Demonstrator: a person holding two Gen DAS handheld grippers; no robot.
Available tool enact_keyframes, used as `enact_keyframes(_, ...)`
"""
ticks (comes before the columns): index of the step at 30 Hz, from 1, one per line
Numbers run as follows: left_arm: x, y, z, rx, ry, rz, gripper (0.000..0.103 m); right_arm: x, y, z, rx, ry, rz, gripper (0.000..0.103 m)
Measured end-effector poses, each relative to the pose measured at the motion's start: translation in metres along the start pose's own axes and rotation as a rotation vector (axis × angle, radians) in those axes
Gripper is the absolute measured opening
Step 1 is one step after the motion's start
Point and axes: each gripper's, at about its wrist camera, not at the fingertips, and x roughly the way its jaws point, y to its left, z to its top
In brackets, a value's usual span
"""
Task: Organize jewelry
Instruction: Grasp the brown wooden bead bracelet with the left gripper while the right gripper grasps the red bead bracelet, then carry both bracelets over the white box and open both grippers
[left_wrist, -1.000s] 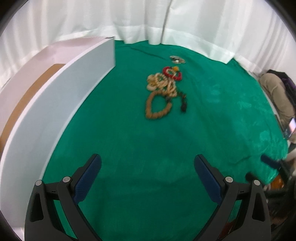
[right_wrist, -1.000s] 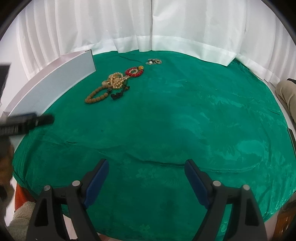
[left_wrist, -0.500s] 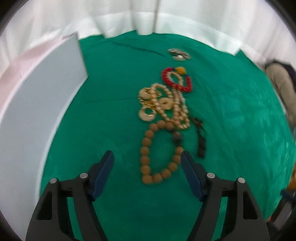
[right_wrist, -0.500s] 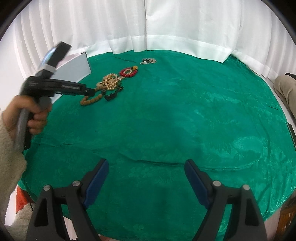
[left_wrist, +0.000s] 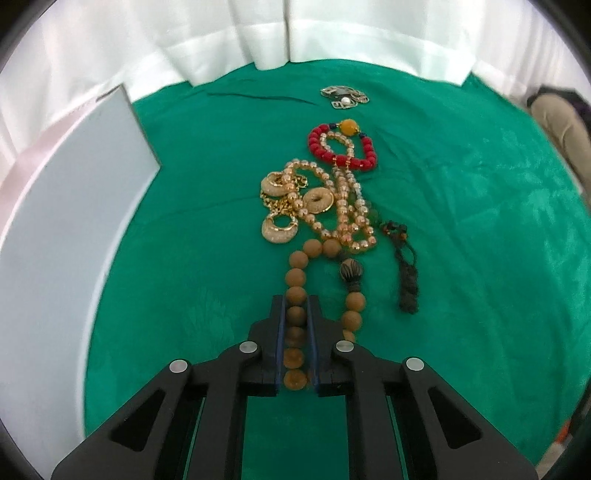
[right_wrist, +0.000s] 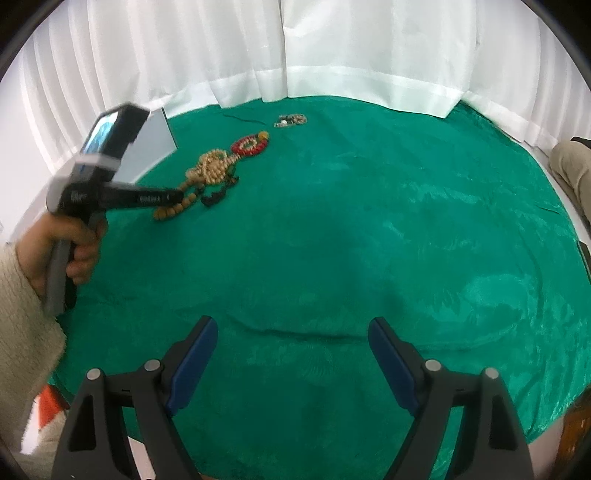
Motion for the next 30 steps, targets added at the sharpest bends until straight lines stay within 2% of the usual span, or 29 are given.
enact_keyframes(5, -0.033, 0.031, -0.010, -0.141, -0.050, -0.103, 0.009, -0.001, -0.023, 0.056, 0.063, 0.006, 0.201, 0.085)
enact_keyframes(8, -0.047, 0.048, -0.019, -0.183, -0.067, -0.126, 0.009, 0.023, -0.032, 0.107, 0.123, 0.061, 0.322, 0.085)
enact_keyframes(9, -0.049, 0.054, -0.023, -0.198, -0.063, -0.131, 0.009, 0.034, -0.031, 0.124, 0.122, 0.073, 0.338, 0.085)
enact_keyframes(11, -0.050, 0.062, -0.028, -0.225, -0.050, -0.143, 0.009, 0.066, -0.024, 0.167, 0.077, 0.095, 0.325, 0.085)
enact_keyframes(13, -0.052, 0.070, -0.035, -0.249, -0.040, -0.163, 0.009, 0.100, -0.012, 0.202, 0.010, 0.109, 0.271, 0.075)
enact_keyframes(14, -0.054, 0.073, -0.039, -0.258, -0.039, -0.170, 0.009, 0.120, -0.002, 0.217, -0.038, 0.116, 0.238, 0.054)
enact_keyframes(15, -0.056, 0.075, -0.043, -0.263, -0.039, -0.173, 0.009, 0.140, 0.006, 0.231, -0.072, 0.131, 0.213, 0.040)
enact_keyframes(18, -0.054, 0.082, -0.043, -0.283, -0.038, -0.190, 0.009, 0.195, 0.018, 0.259, -0.061, 0.209, 0.214, 0.035)
enact_keyframes(20, -0.055, 0.088, -0.046, -0.298, -0.033, -0.202, 0.009, 0.218, 0.024, 0.271, -0.023, 0.240, 0.249, 0.031)
enact_keyframes(24, -0.052, 0.095, -0.048, -0.307, -0.024, -0.209, 0.009, 0.244, 0.037, 0.281, -0.044, 0.298, 0.198, 0.025)
enact_keyframes(28, -0.052, 0.097, -0.048, -0.323, -0.020, -0.233, 0.009, 0.257, 0.044, 0.282, -0.057, 0.339, 0.158, 0.024)
enact_keyframes(30, -0.053, 0.098, -0.048, -0.331, -0.020, -0.247, 0.009, 0.258, 0.044, 0.283, -0.050, 0.344, 0.156, 0.017)
